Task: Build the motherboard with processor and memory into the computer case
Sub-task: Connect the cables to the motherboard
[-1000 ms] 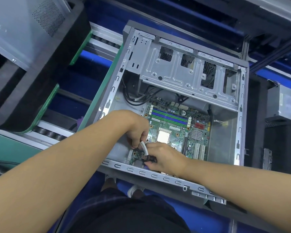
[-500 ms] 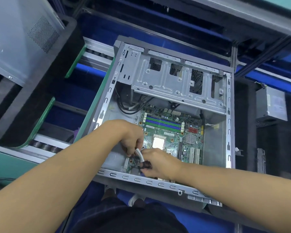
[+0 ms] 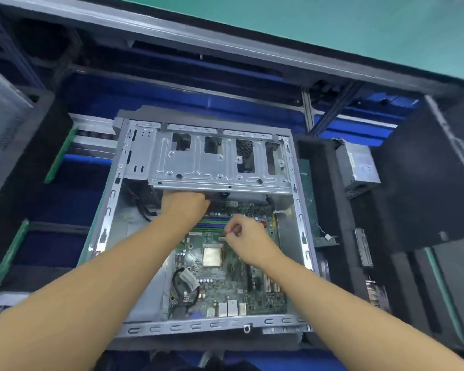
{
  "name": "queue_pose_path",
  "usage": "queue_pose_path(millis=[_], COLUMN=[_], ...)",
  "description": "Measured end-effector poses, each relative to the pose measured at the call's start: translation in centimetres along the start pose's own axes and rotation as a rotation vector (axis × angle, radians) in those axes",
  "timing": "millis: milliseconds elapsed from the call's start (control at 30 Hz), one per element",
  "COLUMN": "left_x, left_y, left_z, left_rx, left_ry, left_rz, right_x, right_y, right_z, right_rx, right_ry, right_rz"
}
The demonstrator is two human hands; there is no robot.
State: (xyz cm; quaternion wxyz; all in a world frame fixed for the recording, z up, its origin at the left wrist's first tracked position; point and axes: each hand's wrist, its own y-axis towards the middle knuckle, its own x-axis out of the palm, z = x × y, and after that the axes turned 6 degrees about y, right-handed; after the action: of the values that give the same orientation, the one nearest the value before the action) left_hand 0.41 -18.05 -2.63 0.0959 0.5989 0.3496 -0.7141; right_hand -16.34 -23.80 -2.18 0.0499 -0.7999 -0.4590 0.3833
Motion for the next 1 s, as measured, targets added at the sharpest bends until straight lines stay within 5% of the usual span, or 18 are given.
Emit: queue_pose_path(millis=[133,467,633,700,767,1000], left_x=[-0.3,1.0,1.0,1.4,1.8,1.9], left_y=[1.8,-0.8,-1.6,-1.6,-1.7,-1.5], left_z=[-0.5,-3.1,-2.9,-2.8,-2.8,-2.5], left_rx=[-0.070,0.219,0.223,0.190,0.157,0.194], left_ry=[-0.085,-0.258,-0.330,-0.324,-0.311,-0.251], left_rz=[-0.293,-0.042,0.021,0.040,0.076,0.113], right_x=[0.1,-0.3,-0.5,-0.5,-0.1,0.4], right_y=[0.4,2.3,4.8,6.7,8.4,10.9], right_z=[0.5,-0.5,-2.2,-2.8,-2.7,-3.2], right_rx=[0.100,0.264,0.035,-0.019,-0.062,0.002], right_ry=[0.204,0.566,0.323,0.503,0.754,0.726], right_rz=[0.109,0.302,0.373,0.565,0.535,0.408])
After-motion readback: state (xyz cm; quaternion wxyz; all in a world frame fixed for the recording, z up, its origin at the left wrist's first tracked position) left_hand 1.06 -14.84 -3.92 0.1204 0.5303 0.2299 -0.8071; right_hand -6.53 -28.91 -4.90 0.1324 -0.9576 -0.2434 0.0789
